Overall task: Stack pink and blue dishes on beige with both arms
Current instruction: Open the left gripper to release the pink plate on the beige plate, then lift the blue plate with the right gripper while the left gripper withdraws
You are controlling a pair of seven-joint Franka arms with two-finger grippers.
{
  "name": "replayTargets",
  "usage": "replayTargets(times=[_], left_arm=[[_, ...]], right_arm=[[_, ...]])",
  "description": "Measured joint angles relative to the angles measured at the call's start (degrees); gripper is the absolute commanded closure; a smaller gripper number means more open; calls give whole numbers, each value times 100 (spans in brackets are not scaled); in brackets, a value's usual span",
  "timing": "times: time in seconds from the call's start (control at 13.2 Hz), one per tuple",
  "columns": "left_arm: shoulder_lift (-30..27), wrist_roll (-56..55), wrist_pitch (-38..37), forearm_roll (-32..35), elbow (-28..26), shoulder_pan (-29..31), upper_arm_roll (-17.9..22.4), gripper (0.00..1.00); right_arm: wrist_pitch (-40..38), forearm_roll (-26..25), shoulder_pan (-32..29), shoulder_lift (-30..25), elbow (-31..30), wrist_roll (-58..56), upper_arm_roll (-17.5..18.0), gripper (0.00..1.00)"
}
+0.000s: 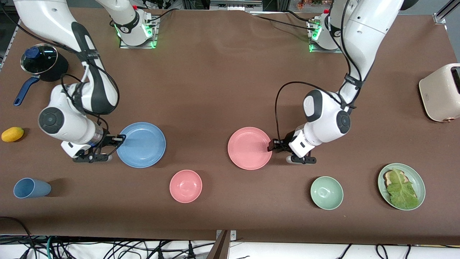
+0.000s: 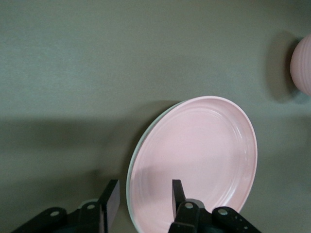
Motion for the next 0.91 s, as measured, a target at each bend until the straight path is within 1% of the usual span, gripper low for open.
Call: replayTargets(times=[0.15,0.3,0.38,0.45,0.53,0.68,0.76,0.91], left_arm=[[-209,-1,-652,596,114,253,33,45],[-394,-94,-1549,1304,444,529,37,42],[-459,-145,-1996,1573,661,620,38,40],[-506,-220,-2422,1789,886,684,40,37],[-530,-258,-2825,1972,1124,738,42,35],[-543,-308,-3597,2397,1593,899,44,34],[-546,-308,-3994,2619,1821,1008,43,34],[-552,-306,-4748,2975,2291,1179,40,29]], right_arm=[[-515,2,13,-21,415,1,97,100],[-878,65,35,-20,734,3,178,100],[-1038,216,51,-21,878,23,217,100],[-1172,408,71,-21,995,60,246,100],[-1250,561,99,-21,1065,114,267,100],[-1293,683,236,-17,1093,346,298,100],[-1295,700,363,-8,1093,535,309,100],[-1281,717,734,16,1093,982,322,100]])
